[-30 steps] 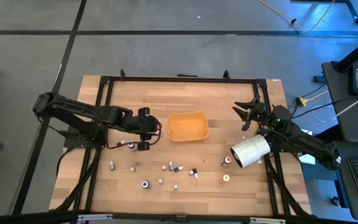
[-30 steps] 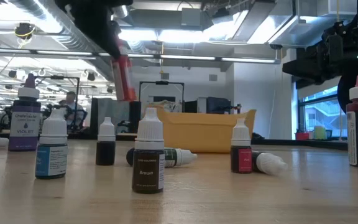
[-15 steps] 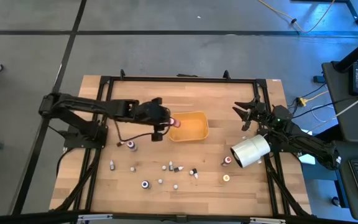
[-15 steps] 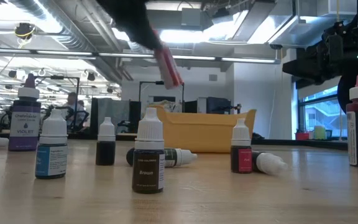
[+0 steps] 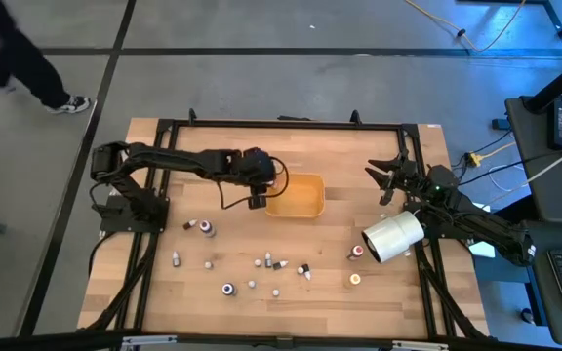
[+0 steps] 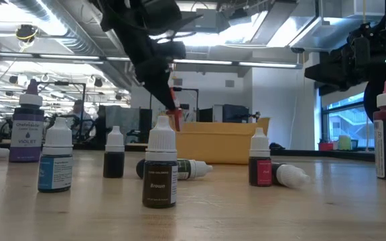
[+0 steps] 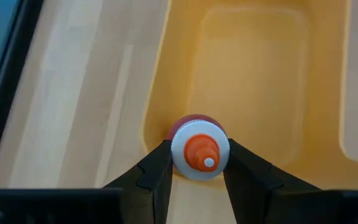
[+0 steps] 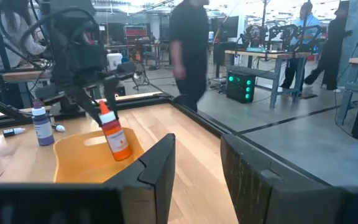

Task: Pick & Place food coloring
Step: Put the big orange food coloring bottle into the yellow bin

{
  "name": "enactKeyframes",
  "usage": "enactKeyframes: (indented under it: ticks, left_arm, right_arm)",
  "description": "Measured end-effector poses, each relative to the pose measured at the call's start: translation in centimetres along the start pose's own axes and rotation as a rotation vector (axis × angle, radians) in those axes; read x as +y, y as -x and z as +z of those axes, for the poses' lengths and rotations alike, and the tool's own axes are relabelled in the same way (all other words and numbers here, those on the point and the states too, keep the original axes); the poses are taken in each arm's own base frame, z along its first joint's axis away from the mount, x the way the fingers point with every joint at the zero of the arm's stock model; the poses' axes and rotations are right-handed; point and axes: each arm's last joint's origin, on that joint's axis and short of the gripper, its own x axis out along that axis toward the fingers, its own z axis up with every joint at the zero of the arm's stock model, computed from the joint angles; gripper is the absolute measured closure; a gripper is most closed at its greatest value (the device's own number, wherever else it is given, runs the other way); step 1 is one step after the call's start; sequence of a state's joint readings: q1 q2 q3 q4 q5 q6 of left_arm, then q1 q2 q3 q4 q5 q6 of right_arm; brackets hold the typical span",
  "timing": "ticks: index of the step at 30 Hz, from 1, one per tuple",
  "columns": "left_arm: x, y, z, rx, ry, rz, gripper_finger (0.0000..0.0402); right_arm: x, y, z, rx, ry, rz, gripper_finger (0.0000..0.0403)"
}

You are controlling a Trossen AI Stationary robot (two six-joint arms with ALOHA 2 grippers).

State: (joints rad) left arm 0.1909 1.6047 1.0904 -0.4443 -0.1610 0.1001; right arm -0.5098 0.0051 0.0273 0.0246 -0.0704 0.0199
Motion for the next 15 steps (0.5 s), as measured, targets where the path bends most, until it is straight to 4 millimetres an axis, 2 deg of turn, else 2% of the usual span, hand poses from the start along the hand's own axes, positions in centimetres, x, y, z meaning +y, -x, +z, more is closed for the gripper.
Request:
enactKeyframes:
  ticks: [6, 15]
  left_arm:
    - [0.75, -0.29, -0.16, 0.0, 0.039, -0.107, 0.0279]
    - [0.91, -0.31, -0.16, -0.001, 0.068, -0.11, 0.027]
  right_arm:
    - [0.0, 0.0, 0.0, 0.0, 0.002, 0.0, 0.0272]
    - [0.0, 0.0, -0.01, 0.0, 0.003, 0.0, 0.0272]
